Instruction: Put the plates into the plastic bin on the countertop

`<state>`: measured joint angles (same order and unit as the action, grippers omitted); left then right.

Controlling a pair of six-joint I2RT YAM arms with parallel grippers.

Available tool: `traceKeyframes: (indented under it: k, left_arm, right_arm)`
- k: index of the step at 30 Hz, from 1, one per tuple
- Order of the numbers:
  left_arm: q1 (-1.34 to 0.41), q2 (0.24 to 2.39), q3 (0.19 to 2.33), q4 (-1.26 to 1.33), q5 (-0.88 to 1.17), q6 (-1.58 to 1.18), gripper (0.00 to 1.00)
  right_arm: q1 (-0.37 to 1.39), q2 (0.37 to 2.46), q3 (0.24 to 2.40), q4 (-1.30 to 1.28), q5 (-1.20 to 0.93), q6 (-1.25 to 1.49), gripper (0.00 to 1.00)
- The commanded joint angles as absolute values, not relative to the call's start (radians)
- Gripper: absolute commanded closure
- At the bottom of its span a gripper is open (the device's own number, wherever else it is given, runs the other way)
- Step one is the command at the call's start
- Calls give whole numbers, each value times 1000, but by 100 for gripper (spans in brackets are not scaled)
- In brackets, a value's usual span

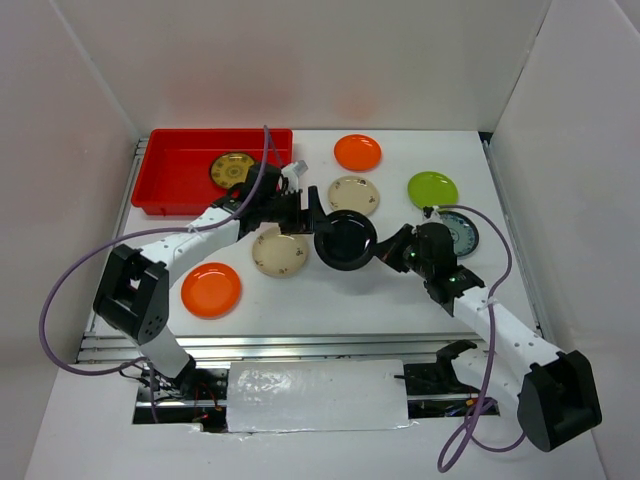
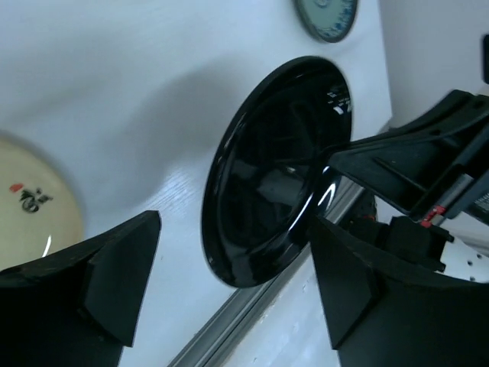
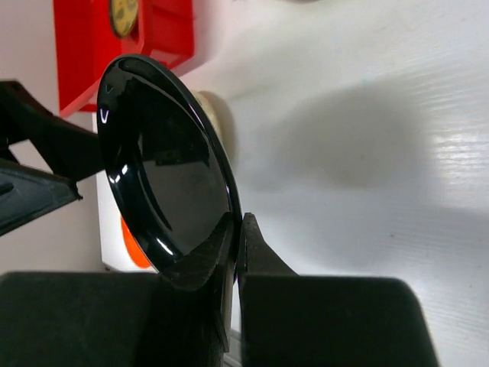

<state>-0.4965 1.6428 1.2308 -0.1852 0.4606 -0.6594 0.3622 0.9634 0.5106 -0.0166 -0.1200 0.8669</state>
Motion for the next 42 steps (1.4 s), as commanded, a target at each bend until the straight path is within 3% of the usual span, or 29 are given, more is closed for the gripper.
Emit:
traceKeyframes:
  k: [1,2,3,6,8,10,11,12,13,14,18,25,33,39,42]
  left_arm:
    - [-500,1649,1270,-52,577,-663,11]
    - [-502,1657,1272,-52,575,-663,15]
    - [-503,1661,1270,-51,574,-663,29]
    - [-503,1689,1276,-49,577,-661,56]
    - [-503,1700,1279,-61,575,-660,56]
    - [-500,1718,1279,-60,578,-661,76]
    - [-499,1726,1282,-63,577,-664,86]
    - [-497,1727,1284,-69,562,-666,100]
    - [-488,1724,1301,-87,531,-667,100]
    - [-482,1711,1308,-130,479,-672,100]
    - [-346,1631,1344,-228,118,-759,100]
    - [-55,1673,1446,-172,-39,-859,100]
    - [100,2049,1794,-201,45,-851,100]
    - [140,2206,1917,-275,77,-850,100]
    - [144,2204,1875,-236,106,-850,100]
  right_arm:
    - [364,931,531,40,-192,845,100]
    - [359,920,528,63,-215,847,100]
    - [354,917,520,72,-227,848,100]
    - [341,911,514,95,-267,851,100]
    - [327,905,512,109,-285,861,100]
    - [319,904,512,120,-301,864,100]
    - [318,911,517,115,-304,864,94]
    - [316,917,526,110,-305,856,75]
    - [316,922,531,106,-296,856,18]
    - [316,930,531,101,-282,856,0]
    - [327,1009,502,162,-221,848,0]
    - [442,1393,580,305,-215,859,0]
    - [520,1729,767,407,-291,903,0]
    - [589,1830,844,394,-291,923,0]
    - [612,1854,879,373,-285,920,0]
